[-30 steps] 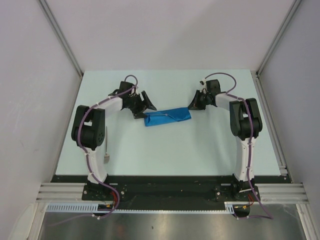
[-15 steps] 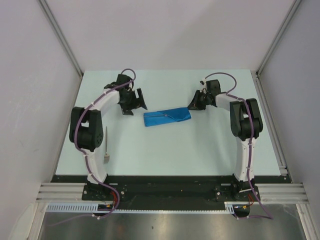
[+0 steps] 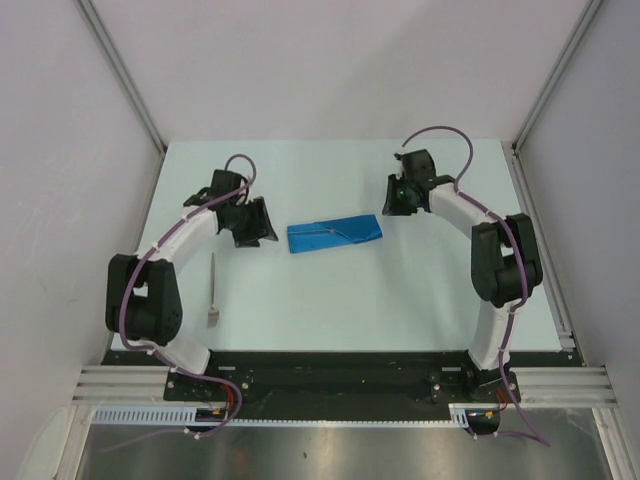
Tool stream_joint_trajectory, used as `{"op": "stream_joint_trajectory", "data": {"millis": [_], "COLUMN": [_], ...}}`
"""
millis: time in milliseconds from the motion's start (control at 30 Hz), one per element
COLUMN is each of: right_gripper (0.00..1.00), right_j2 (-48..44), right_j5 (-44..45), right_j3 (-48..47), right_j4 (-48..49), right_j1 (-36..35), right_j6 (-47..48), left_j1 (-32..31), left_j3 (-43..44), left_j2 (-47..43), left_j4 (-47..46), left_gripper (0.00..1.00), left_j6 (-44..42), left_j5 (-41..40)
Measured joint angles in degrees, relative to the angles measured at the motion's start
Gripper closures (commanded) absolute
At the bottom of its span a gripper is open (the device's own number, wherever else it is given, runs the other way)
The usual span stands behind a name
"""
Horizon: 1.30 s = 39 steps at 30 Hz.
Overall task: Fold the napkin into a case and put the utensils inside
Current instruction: Pick up the fork from the corner of the board.
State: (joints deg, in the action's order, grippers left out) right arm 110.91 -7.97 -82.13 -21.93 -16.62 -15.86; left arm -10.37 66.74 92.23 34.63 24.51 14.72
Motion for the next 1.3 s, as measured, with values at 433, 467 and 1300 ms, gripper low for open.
{"op": "stream_joint_trajectory", "data": {"millis": [433,467,1300], "right_gripper": [1.0,1.0,1.0], "right_j2": [11.78,12.87,19.67], "right_j5": [0.04,0.02,2.38], "right_j3": [-14.88,-15.67,-24.39], "right_j4": [-3.91,-4.44,-8.5], "right_j1": [-17.92,-18.58,-19.47], "right_j6": [0.66,0.68,1.14], "left_j1": [8.5,8.61,9.46], "left_j3": [-10.16,-10.58,-14.25], "left_j2": [-20.31,-20.96,-22.88], "left_j4": [0.52,0.52,0.26], "left_gripper": [0.28,0.28,0.27], "left_j6": [1.55,1.57,2.43], "left_j5": [1.38,1.6,5.31]}}
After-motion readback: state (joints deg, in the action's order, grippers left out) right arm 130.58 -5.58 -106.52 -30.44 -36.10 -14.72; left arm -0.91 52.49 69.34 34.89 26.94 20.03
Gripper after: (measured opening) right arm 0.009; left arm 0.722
